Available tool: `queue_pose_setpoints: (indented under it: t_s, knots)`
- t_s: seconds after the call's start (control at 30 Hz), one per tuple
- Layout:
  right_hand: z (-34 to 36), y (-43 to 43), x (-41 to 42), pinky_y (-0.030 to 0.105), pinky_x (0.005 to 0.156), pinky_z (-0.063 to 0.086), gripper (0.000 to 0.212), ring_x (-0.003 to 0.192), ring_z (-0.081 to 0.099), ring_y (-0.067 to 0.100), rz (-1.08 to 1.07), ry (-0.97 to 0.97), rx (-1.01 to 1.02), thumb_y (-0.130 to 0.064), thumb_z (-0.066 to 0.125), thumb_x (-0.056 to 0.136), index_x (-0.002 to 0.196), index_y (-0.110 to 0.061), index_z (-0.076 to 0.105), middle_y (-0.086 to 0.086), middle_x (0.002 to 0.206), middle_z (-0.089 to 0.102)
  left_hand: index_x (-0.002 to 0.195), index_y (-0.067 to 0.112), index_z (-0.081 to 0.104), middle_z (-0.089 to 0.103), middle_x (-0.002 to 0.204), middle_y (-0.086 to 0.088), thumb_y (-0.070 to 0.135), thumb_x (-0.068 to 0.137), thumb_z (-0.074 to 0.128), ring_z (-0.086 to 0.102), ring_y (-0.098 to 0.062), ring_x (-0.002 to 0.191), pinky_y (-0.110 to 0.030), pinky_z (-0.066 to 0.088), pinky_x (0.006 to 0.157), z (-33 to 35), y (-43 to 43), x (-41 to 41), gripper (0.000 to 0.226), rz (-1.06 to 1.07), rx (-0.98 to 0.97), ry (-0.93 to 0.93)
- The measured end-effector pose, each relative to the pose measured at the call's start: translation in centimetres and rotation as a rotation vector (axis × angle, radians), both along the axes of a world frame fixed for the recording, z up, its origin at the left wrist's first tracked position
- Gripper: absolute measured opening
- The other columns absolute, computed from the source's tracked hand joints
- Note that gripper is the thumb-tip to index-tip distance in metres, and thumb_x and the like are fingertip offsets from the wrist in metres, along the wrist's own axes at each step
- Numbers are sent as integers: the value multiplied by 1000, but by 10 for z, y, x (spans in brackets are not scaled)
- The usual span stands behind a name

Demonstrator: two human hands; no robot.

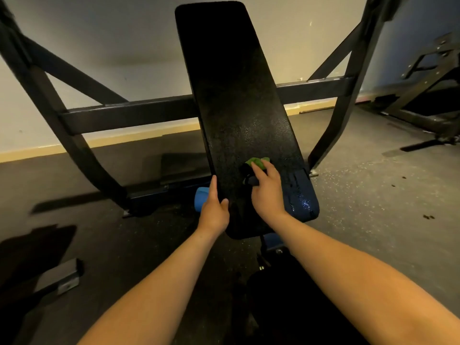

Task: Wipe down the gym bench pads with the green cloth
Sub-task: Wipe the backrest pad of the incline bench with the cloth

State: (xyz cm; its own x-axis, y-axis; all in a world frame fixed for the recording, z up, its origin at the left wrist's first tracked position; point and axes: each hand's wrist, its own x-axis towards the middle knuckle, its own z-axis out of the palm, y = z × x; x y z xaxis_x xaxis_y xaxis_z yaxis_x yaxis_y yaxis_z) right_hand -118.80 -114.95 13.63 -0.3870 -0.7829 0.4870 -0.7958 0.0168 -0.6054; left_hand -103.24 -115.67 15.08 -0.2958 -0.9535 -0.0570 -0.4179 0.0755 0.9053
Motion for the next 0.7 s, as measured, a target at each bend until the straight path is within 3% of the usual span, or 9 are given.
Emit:
queue_pose_setpoints:
  t_s: [0.1,0.17,0.23,0.3,0.47,0.6,0.7]
  knots:
    - [0,-5,32,40,124,17,66,150,18,25,298,94,2,14,51,86,146,-12,48,8,159,30,160,31,7,36,158,-1,9,104,47,43,-15,136,-19,33,94,3,-1,2,72,9,13,-8]
    - [0,-12,37,39,124,14,66,151,14,26,451,242,13,14,50,85,146,-12,48,8,160,29,158,28,17,44,151,0,8,101,52,44,-18,136,-21,34,95,2,-6,4,71,25,2,-9]
    - [6,-27,22,42,122,19,64,150,20,32,444,343,-9,13,51,84,144,-10,51,12,157,34,156,29,24,47,144,4,8,98,57,45,-18,135,-24,38,96,2,-15,6,70,28,15,25]
    - [16,-43,2,45,120,25,64,146,27,37,336,327,-27,15,52,81,141,-7,54,17,153,39,156,31,24,45,144,4,9,98,59,45,-19,135,-27,41,99,4,-26,6,72,36,43,65]
    - [53,-88,-11,37,123,21,65,148,24,29,57,8,-37,13,48,88,149,-8,42,14,157,32,158,38,15,32,158,-4,9,102,51,42,-21,139,-27,43,103,11,-44,1,73,32,110,121]
    - [52,-103,29,37,121,26,62,145,30,27,222,49,-79,14,52,82,140,-8,55,11,152,40,159,39,15,26,159,-5,7,102,49,38,-25,141,-31,39,108,4,-49,-1,73,32,79,83]
    - [41,-90,44,33,122,21,60,146,28,24,478,203,-25,13,56,80,135,-11,61,7,151,43,148,29,39,43,147,-8,12,98,52,50,-27,129,-48,45,109,-1,-51,-3,54,39,48,40]
